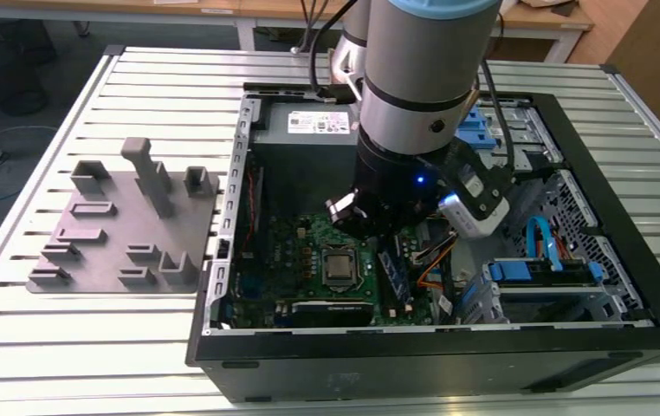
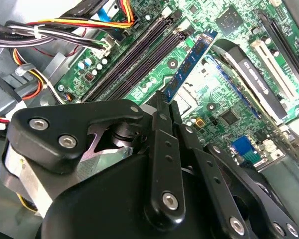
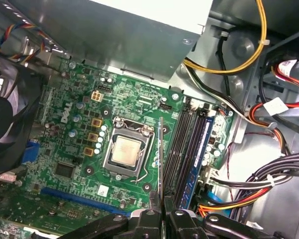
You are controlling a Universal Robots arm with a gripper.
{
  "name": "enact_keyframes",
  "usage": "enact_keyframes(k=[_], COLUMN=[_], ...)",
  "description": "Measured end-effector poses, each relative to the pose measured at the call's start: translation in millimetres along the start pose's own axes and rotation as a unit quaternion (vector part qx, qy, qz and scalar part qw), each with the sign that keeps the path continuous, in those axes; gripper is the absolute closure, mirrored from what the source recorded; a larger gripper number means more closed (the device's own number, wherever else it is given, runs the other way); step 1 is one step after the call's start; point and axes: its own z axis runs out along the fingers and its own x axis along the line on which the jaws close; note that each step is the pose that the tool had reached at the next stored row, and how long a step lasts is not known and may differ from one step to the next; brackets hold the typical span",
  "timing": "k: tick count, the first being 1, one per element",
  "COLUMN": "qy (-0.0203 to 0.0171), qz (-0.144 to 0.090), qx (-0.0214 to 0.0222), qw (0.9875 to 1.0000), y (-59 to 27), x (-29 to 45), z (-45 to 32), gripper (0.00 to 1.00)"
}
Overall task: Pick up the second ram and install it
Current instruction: 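Insert the second ram into the second slot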
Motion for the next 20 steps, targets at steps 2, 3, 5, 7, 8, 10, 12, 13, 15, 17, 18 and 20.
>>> enact_keyframes(k=[2, 3, 5, 7, 8, 10, 12, 13, 15, 17, 18, 20], qy=[0.0002, 0.0003, 0.0006, 0.0008, 0.0010, 0.0012, 0.0014, 0.0014, 0.0016, 0.0018, 0.0020, 0.0022], qz=[0.007, 0.010, 0.018, 0.024, 0.027, 0.034, 0.041, 0.044, 0.050, 0.056, 0.062, 0.068], qx=[0.0008, 0.0013, 0.0021, 0.0030, 0.0035, 0.0043, 0.0049, 0.0052, 0.0058, 0.0064, 0.0071, 0.0079], qw=[1.0000, 0.9999, 0.9998, 0.9997, 0.9996, 0.9994, 0.9992, 0.9990, 0.9987, 0.9984, 0.9981, 0.9977], y=[0.0, 0.0, 0.0, 0.0, 0.0, 0.0, 0.0, 0.0, 0.0, 0.0, 0.0, 0.0], x=[0.0, 0.0, 0.0, 0.0, 0.0, 0.0, 0.0, 0.0, 0.0, 0.0, 0.0, 0.0], z=[0.0, 0.0, 0.0, 0.0, 0.0, -0.1, 0.0, 0.0, 0.0, 0.0, 0.0, 0.0], gripper=[0.86, 0.86, 0.86, 0.86, 0.86, 0.86, 0.86, 0.86, 0.86, 0.86, 0.86, 0.86])
